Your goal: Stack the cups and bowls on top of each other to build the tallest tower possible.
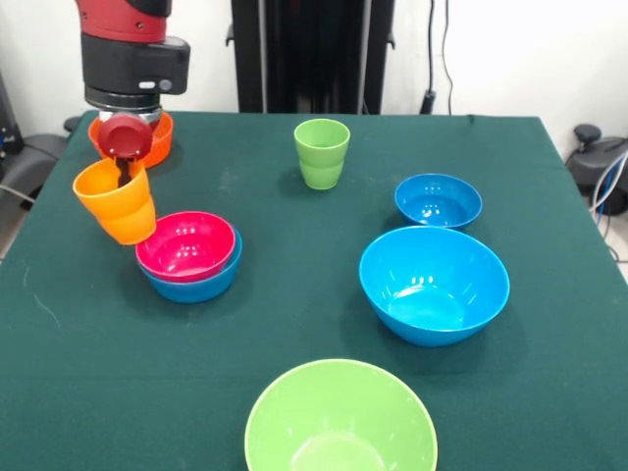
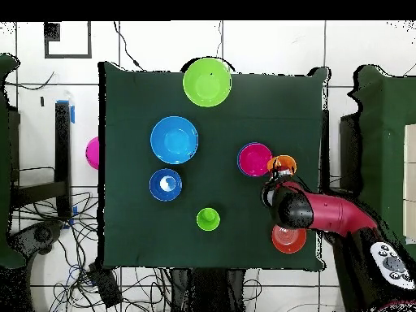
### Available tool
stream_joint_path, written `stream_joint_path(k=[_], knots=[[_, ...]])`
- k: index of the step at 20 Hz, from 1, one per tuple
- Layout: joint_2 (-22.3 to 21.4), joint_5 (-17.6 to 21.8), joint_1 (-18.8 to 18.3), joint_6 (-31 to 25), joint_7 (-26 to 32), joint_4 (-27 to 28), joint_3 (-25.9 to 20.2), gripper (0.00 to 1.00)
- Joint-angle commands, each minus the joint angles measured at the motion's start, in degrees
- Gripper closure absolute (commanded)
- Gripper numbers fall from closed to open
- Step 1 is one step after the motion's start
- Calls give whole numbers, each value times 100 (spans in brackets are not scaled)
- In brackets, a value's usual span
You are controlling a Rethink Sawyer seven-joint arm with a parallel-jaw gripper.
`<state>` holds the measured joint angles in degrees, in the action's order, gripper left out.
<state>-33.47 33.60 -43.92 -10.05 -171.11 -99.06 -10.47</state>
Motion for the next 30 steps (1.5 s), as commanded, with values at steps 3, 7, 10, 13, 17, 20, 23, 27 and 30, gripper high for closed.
stream_joint_path(k=[3,7,10,13,17,20,23,27,30], knots=[[53,861,38,-230,1555,-336,-921,100],[-178,983,-89,-450,1744,-517,-1072,100],[-441,971,-273,-687,1966,-763,-1261,100],[-371,1137,-381,-645,2024,-749,-1382,100],[-241,1388,-612,-654,2227,-718,-1591,100],[-270,1472,-973,-911,2639,-749,-1891,100],[-321,1466,-1268,-1143,3017,-775,-2129,100],[-79,1596,-1462,-1204,3316,-589,-2289,100],[170,1722,-1542,-1106,3494,-412,-2339,100]])
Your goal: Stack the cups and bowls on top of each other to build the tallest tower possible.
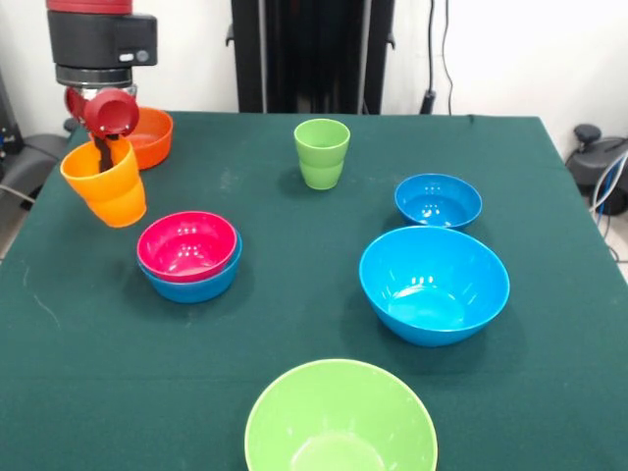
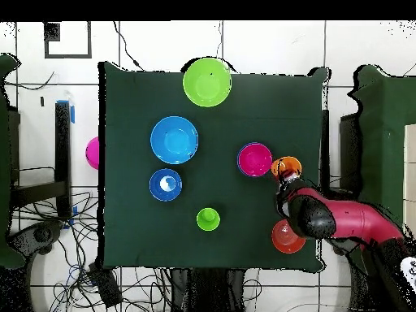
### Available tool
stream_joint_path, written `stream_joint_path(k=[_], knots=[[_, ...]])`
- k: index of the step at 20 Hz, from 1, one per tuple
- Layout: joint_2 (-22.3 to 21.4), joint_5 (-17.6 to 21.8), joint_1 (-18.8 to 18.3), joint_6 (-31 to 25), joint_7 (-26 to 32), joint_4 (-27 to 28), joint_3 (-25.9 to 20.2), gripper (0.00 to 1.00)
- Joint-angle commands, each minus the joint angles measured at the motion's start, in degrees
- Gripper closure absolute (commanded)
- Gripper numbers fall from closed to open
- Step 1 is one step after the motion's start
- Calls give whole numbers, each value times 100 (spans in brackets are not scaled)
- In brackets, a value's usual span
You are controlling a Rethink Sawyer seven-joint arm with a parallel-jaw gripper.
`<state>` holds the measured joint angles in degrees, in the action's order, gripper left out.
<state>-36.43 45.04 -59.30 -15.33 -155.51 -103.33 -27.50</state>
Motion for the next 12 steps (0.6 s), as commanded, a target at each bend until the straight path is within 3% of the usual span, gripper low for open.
stream_joint_path(k=[1,8,12], knots=[[504,576,-26,-580,2000,45,-649,100],[776,427,-233,-840,2638,322,-850,100],[1048,499,-166,-666,2564,499,-761,100]])
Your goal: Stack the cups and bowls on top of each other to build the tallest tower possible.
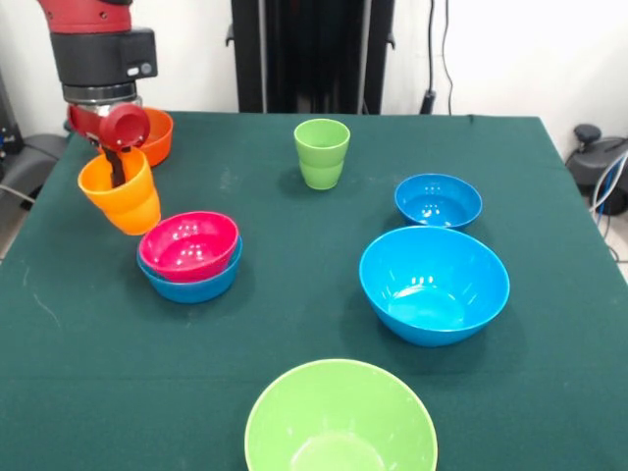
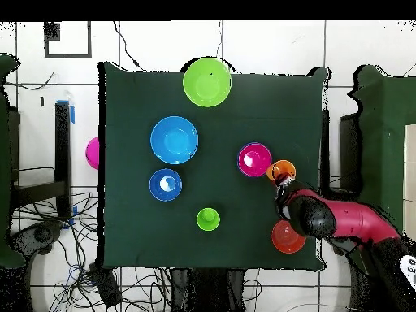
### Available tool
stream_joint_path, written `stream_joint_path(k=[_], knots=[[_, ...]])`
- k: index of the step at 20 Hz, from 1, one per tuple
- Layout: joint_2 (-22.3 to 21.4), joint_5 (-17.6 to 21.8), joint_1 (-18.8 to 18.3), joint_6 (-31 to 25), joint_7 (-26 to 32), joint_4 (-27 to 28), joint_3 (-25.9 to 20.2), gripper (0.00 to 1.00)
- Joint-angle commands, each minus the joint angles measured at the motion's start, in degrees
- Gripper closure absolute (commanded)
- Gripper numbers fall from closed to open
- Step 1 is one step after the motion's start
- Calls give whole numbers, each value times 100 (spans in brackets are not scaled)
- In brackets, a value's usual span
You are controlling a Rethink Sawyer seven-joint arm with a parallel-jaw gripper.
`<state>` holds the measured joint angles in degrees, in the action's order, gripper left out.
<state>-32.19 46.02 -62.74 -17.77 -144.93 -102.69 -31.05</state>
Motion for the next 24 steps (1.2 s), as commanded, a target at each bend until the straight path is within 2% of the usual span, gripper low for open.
stream_joint_path(k=[1,4,6,9,12,16,24], knots=[[685,423,192,-375,1480,468,-384,100],[985,527,205,-184,1453,661,-341,100],[1009,524,175,-250,1546,718,-375,100],[836,429,78,-520,1802,699,-470,100],[298,130,-149,-1132,2320,568,-683,100],[-83,-85,-298,-1604,2679,543,-887,100],[25,-66,-408,-1940,3058,778,-1120,100]])
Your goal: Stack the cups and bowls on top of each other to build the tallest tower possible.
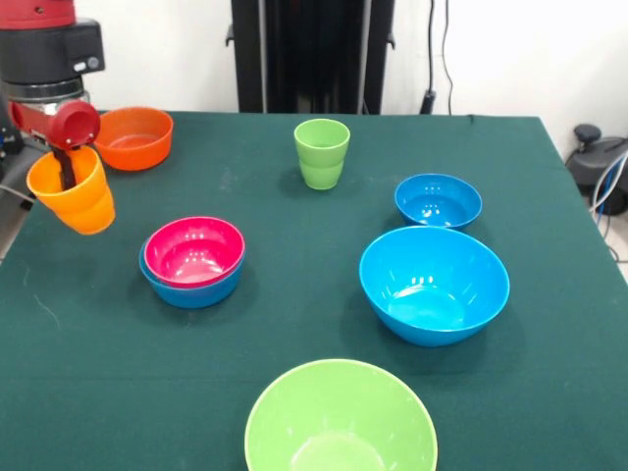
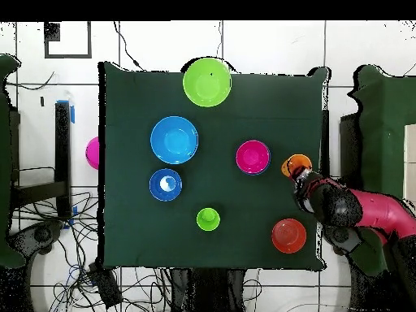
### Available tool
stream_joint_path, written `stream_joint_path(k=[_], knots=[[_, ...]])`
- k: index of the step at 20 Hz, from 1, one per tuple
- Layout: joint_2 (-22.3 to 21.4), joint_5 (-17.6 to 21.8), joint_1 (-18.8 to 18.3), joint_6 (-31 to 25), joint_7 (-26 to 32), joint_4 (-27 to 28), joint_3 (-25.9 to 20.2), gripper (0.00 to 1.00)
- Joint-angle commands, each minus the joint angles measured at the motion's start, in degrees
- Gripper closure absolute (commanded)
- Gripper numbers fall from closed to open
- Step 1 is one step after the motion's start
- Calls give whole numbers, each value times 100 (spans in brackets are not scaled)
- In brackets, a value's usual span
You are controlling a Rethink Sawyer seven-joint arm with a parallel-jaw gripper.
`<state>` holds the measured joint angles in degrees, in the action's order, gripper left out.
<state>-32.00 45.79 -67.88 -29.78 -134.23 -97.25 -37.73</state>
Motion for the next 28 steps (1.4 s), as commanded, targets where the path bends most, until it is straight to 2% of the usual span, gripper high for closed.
stream_joint_path(k=[1,20,28], knots=[[22,-51,96,-761,2039,264,-469,100],[1746,397,70,-103,2811,1544,-514,100],[1981,497,35,-80,3092,1732,-625,100]])
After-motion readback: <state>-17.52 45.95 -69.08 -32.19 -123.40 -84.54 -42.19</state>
